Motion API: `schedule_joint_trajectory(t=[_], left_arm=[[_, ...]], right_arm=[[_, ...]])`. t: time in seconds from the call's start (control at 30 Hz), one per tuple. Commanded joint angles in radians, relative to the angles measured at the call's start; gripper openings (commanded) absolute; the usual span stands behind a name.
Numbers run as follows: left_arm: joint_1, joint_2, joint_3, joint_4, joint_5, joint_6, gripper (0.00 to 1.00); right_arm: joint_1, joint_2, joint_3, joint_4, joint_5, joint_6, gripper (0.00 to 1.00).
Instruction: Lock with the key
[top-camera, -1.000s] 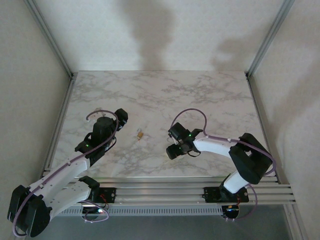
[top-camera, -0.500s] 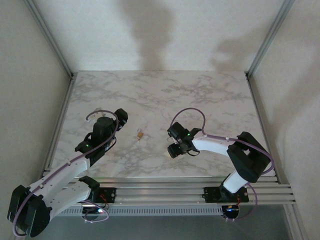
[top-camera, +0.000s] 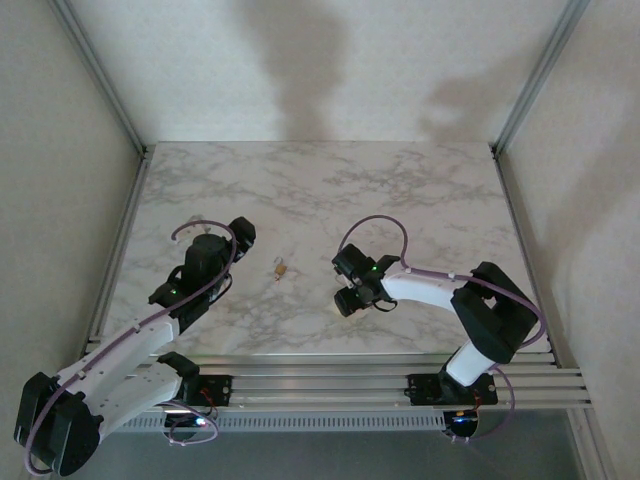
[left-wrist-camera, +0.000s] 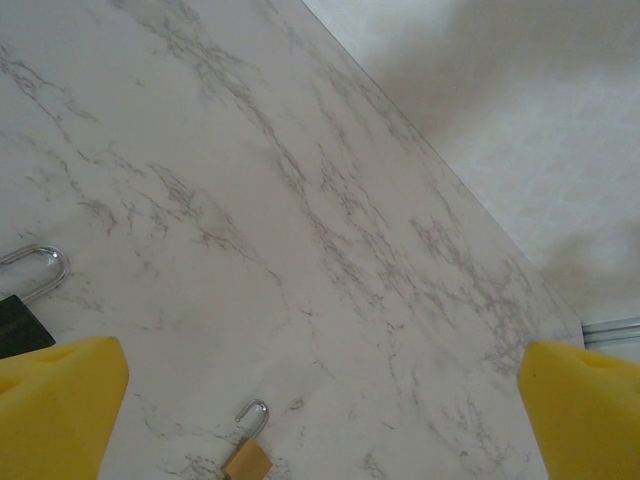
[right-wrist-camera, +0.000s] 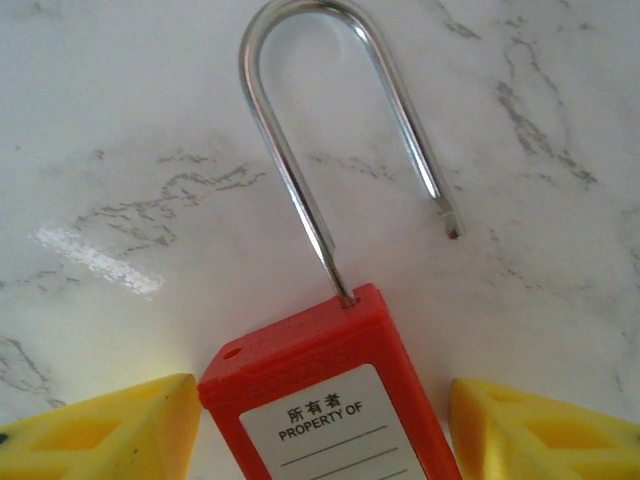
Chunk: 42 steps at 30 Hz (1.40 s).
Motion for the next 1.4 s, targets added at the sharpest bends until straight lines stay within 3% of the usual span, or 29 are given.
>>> schedule_joint_trajectory(t=[0.0, 0.27, 0.7, 0.9, 1.03, 1.37], left_arm=[[-0.009, -0.011, 0.016, -0.017, -0.014, 0.022, 0.99], [-0.009, -0.007, 0.016, -0.017, 0.000, 0.025, 1.00], [-0.009, -0.016, 0.025, -0.028, -0.005, 0.035, 1.00], [-0.010, -0.012, 0.005, 0.014, 0.045, 0.035, 1.00], [-0.008, 0.005, -0.001, 0.042, 0.093, 0.039, 1.00], [-0.014, 0.026, -0.028, 0.111, 0.193, 0.031, 0.99]], right_arm=[[0.030, 0.037, 0.030, 0.009, -0.062, -0.007, 0.67], [0.032, 0.087, 0.090, -0.036, -0.067, -0.031, 0.64], [0.035, 0.142, 0.102, -0.044, -0.130, -0.019, 0.43], [0.035, 0.122, 0.101, -0.043, -0.145, -0.021, 0.17], [0.035, 0.045, 0.093, -0.024, -0.226, -0.045, 0.00], [0.032, -0.145, 0.040, 0.088, -0.509, -0.098, 0.00]])
